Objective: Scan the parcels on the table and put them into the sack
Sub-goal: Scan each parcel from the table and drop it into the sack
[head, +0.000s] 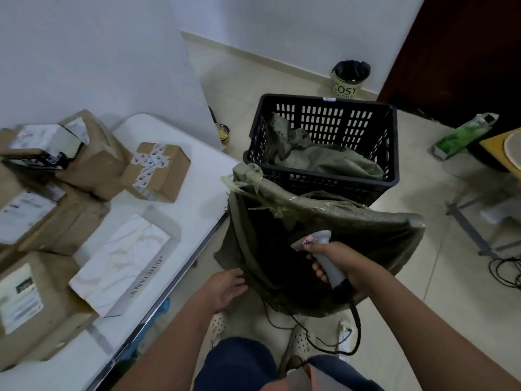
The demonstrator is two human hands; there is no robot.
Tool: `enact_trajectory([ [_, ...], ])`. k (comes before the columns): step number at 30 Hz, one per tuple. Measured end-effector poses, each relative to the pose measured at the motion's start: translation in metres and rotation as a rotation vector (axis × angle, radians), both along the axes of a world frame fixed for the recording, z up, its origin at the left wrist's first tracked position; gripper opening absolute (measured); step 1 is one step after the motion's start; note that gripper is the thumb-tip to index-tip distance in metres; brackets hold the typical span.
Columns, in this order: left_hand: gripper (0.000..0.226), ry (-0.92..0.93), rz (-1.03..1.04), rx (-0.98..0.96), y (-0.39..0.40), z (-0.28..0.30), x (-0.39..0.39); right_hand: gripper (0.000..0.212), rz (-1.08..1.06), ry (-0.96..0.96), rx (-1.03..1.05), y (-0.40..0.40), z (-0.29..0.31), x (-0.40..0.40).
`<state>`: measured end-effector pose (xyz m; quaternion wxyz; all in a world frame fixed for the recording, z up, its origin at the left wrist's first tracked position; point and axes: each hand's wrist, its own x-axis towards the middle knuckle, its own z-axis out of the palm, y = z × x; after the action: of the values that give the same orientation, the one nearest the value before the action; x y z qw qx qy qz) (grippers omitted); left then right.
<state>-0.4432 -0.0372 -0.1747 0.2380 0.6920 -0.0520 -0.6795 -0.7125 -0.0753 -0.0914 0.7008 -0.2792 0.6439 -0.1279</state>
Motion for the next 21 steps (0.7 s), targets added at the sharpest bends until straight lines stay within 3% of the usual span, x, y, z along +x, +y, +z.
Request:
enact_trajectory([
  [4, 0.010, -0.098, -0.025, -0.054, 0.001, 0.027, 0.046, 0.032, 0.160, -0.032, -0.090, -0.025, 0.025, 0.056],
  [9, 0.019, -0.230, -0.126, -0.250, -0.019, 0.051, 0.105, 0.028, 0.213, -0.067, -0.237, -0.054, 0.047, 0.136],
  [18, 0.027, -0.787, -0.512, -0.607, -0.102, 0.077, 0.203, 0.029, 0.014, -0.067, -0.321, -0.101, 0.056, 0.257],
  [21, 0.052, -1.007, -0.706, -0.554, -0.141, 0.069, 0.230, 0.030, -0.052, -0.045, -0.324, -0.114, 0.053, 0.280],
])
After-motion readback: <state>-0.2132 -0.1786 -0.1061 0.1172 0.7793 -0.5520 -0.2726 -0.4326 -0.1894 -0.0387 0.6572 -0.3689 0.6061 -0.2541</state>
